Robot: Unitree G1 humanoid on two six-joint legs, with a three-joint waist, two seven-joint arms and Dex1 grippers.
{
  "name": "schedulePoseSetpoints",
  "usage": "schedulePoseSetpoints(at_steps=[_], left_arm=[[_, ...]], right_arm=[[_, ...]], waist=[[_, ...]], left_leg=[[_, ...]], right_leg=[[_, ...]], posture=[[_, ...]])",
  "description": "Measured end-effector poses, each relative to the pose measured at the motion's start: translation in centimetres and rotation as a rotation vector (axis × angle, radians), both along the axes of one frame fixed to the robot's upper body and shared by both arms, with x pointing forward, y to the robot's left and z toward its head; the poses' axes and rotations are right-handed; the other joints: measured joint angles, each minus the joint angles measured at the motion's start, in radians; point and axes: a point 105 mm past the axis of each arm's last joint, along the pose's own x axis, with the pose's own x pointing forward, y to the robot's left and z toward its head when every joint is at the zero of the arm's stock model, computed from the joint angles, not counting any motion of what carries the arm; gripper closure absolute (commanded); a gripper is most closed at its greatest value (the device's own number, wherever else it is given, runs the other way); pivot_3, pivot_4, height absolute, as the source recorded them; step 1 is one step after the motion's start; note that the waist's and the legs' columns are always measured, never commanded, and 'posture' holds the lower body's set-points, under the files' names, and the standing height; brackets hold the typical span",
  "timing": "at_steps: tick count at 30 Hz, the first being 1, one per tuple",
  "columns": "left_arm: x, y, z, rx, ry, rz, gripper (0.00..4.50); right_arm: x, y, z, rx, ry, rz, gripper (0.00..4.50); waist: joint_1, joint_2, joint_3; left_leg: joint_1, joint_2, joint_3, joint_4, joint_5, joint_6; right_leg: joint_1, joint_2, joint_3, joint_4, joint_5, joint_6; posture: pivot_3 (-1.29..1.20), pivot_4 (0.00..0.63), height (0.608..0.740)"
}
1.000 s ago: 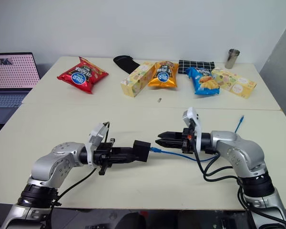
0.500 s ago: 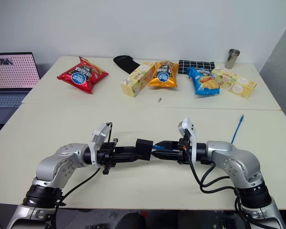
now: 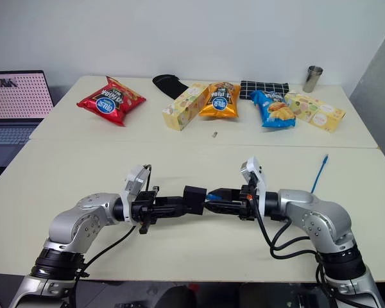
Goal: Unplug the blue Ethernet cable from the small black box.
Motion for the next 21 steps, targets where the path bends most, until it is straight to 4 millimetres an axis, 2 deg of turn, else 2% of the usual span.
schedulePoseSetpoints(at_steps=[5, 6, 8, 13, 16, 18, 21], left_arm=[[-0.01, 0.0, 0.01, -0.001, 0.0, -0.001, 3.72], [-0.01, 0.0, 0.01, -0.001, 0.0, -0.001, 3.72], [-0.01, 0.0, 0.02, -0.001, 0.0, -0.001, 3.72], [-0.07, 0.02, 0.05, -0.006, 0.002, -0.003, 3.72], [-0.2, 0.0, 0.05, -0.017, 0.007, -0.009, 3.72], [-0.26, -0.09, 0.07, -0.018, 0.006, -0.011, 3.73], [-0.29, -0.1, 0.11, -0.022, 0.006, -0.014, 3.72]], right_arm=[[0.04, 0.0, 0.03, 0.001, 0.0, 0.0, 2.36], [0.06, 0.01, 0.04, 0.001, 0.0, 0.0, 2.73], [0.14, 0.04, 0.14, 0.001, -0.003, 0.0, 2.95], [0.15, -0.05, 0.28, -0.003, -0.009, 0.008, 4.08], [0.06, -0.17, 0.37, -0.011, -0.018, 0.022, 4.16], [0.1, -0.34, 0.38, -0.021, -0.023, 0.028, 4.44], [0.2, -0.35, 0.45, -0.021, -0.023, 0.038, 4.44]], waist=[[0.0, 0.0, 0.0], [0.0, 0.0, 0.0], [0.0, 0.0, 0.0], [0.0, 0.0, 0.0], [0.0, 0.0, 0.0], [0.0, 0.0, 0.0], [0.0, 0.0, 0.0]], left_leg=[[0.0, 0.0, 0.0, 0.0, 0.0, 0.0], [0.0, 0.0, 0.0, 0.0, 0.0, 0.0], [0.0, 0.0, 0.0, 0.0, 0.0, 0.0], [0.0, 0.0, 0.0, 0.0, 0.0, 0.0], [0.0, 0.0, 0.0, 0.0, 0.0, 0.0], [0.0, 0.0, 0.0, 0.0, 0.0, 0.0], [0.0, 0.0, 0.0, 0.0, 0.0, 0.0]], right_leg=[[0.0, 0.0, 0.0, 0.0, 0.0, 0.0], [0.0, 0.0, 0.0, 0.0, 0.0, 0.0], [0.0, 0.0, 0.0, 0.0, 0.0, 0.0], [0.0, 0.0, 0.0, 0.0, 0.0, 0.0], [0.0, 0.0, 0.0, 0.0, 0.0, 0.0], [0.0, 0.0, 0.0, -0.001, 0.0, 0.0], [0.0, 0.0, 0.0, -0.001, 0.0, 0.0]], posture=[[0.0, 0.15, 0.74], [0.0, 0.15, 0.74], [0.0, 0.15, 0.74], [0.0, 0.15, 0.74], [0.0, 0.15, 0.74], [0.0, 0.15, 0.74], [0.0, 0.15, 0.74]])
